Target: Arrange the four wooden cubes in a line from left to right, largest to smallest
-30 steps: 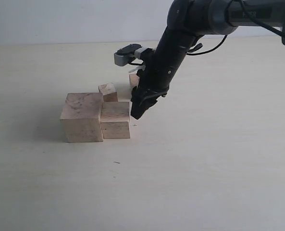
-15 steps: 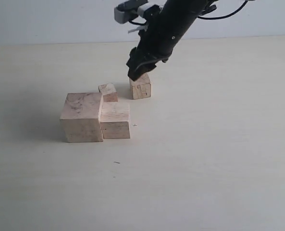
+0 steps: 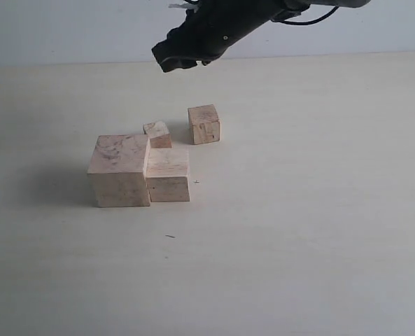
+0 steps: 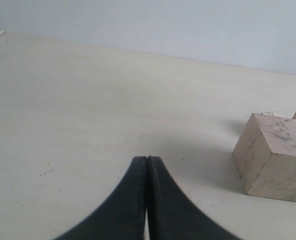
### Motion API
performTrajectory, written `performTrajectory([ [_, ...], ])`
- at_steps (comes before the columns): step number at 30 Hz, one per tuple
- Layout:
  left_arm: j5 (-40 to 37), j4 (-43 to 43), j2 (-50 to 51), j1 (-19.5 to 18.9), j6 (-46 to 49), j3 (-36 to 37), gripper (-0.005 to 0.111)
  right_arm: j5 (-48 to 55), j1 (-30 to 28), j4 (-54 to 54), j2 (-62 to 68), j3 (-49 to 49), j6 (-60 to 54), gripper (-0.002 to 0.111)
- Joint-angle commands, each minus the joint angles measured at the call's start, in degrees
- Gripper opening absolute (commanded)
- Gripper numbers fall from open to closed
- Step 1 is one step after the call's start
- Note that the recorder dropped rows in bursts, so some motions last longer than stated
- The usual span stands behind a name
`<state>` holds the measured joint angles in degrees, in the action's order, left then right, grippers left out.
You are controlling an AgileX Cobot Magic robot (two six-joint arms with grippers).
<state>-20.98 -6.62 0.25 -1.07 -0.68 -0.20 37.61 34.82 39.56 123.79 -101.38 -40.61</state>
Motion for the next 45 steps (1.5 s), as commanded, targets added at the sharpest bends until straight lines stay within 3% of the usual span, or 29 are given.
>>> performTrajectory([
  [1,0.32,-0.28,-0.25,0.06,0.2,0.2,0.0,-0.84,1.84,3.25,3.01,-3.34,-3.01,0.033],
  [12,0.32,-0.28,-0.25,0.06,0.2,0.2,0.0,2.47,4.51,4.67,12.09,-11.77,-2.95,0.004],
  [29,0.32,-0.28,-0.25,0.06,0.2,0.2,0.0,9.82,4.51,8.88,21.46,-22.62,-2.87,0.004],
  [45,0.32,-0.28,-0.25,0.06,0.2,0.2,0.0,16.12,4.51,-8.23,22.14,-23.19,6.03,0.004],
])
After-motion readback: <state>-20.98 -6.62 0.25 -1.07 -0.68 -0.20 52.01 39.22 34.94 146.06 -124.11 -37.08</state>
